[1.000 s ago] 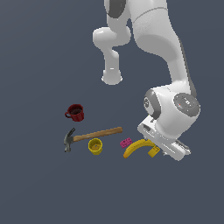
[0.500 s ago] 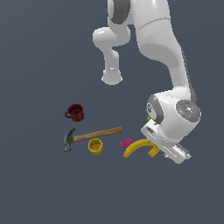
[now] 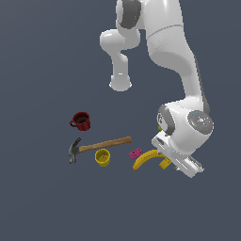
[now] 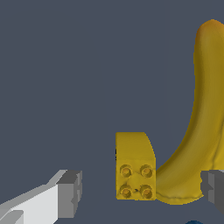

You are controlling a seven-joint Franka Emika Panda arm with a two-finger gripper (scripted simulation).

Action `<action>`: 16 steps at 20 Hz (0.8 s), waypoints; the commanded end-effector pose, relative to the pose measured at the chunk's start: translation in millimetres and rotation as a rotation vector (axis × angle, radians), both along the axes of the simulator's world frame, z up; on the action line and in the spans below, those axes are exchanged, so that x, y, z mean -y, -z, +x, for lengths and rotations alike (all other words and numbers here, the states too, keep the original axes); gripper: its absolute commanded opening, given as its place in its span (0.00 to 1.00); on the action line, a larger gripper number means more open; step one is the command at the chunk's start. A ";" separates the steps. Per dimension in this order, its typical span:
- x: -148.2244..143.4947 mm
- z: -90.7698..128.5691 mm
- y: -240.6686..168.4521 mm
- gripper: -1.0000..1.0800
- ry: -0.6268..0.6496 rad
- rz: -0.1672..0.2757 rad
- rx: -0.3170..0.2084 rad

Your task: Pick up a designated object from a clutter of objects.

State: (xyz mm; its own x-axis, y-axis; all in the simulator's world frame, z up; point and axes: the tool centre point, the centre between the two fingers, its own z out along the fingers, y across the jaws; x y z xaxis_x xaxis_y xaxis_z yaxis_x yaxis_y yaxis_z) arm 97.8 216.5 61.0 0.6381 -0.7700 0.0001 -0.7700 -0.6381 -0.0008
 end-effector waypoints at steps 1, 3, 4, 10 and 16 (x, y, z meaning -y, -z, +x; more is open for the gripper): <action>0.1 -0.8 12.2 0.96 0.001 0.000 -0.001; 0.2 -1.2 23.7 0.96 0.002 0.000 -0.001; 0.4 -1.2 28.3 0.96 0.002 0.000 -0.001; -0.2 -0.1 39.2 0.96 0.003 0.000 -0.001; -0.2 0.0 39.0 0.00 0.003 0.000 -0.001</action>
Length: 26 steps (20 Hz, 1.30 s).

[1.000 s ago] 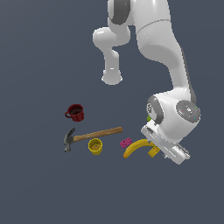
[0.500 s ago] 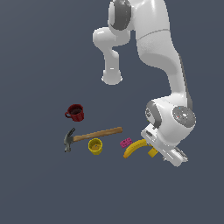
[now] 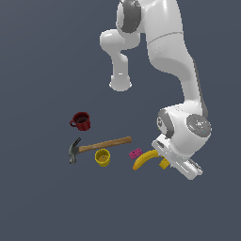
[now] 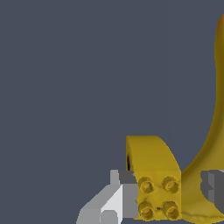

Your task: Pick up a designated object from a clutter of objects.

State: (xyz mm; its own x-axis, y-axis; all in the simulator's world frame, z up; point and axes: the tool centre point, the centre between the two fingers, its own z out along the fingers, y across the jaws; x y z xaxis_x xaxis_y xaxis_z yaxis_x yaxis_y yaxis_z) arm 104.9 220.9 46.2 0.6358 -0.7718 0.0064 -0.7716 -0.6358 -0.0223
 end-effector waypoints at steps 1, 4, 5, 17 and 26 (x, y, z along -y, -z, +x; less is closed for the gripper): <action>4.2 -7.0 24.3 0.00 0.000 -0.009 -0.021; 4.2 -7.0 24.3 0.00 0.000 -0.009 -0.021; 4.2 -7.0 24.3 0.00 0.000 -0.009 -0.021; 6.2 -4.1 -21.2 0.00 0.000 -0.004 -0.006; 15.8 -10.4 -104.7 0.00 0.000 -0.005 -0.009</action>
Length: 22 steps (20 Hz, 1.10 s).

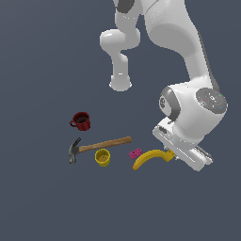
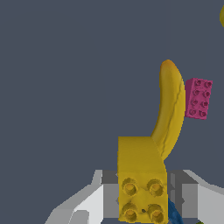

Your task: Pick up a designated object from a clutter of objects.

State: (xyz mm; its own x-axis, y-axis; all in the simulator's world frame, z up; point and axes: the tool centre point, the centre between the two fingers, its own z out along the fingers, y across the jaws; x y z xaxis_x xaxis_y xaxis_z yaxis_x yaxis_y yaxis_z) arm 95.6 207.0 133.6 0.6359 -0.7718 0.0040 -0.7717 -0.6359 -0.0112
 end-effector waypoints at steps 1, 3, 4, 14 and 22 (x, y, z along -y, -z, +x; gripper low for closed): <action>3.3 -1.9 -29.1 0.00 0.000 0.000 0.000; 5.9 -3.5 -53.1 0.00 0.000 0.000 -0.001; 7.3 -4.4 -65.4 0.00 0.000 0.000 -0.001; 19.8 -10.3 -182.5 0.00 0.000 -0.002 -0.006; 27.4 -11.8 -261.3 0.00 0.000 -0.003 -0.009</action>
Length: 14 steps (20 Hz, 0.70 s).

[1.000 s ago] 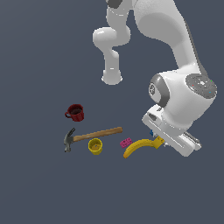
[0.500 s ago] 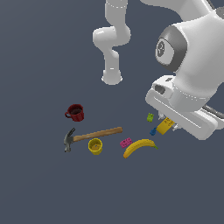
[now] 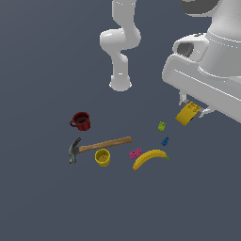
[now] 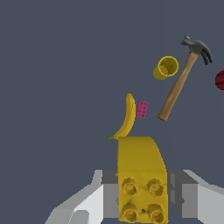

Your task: Pick up a designated object from a clutter of objects.

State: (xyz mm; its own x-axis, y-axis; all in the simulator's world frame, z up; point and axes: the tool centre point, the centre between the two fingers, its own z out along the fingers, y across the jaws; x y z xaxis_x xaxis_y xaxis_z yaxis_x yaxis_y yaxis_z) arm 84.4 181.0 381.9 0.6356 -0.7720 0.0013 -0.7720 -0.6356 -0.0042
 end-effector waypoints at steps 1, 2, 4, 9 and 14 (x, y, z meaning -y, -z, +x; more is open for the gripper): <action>2.0 -0.7 -20.3 0.00 0.000 -0.001 -0.002; 2.6 -0.5 -26.8 0.00 0.000 -0.001 -0.002; 3.5 -0.2 -38.2 0.00 0.000 -0.001 -0.003; 5.1 0.5 -57.8 0.00 0.000 -0.001 -0.004; 5.6 1.2 -65.7 0.00 0.000 -0.002 -0.004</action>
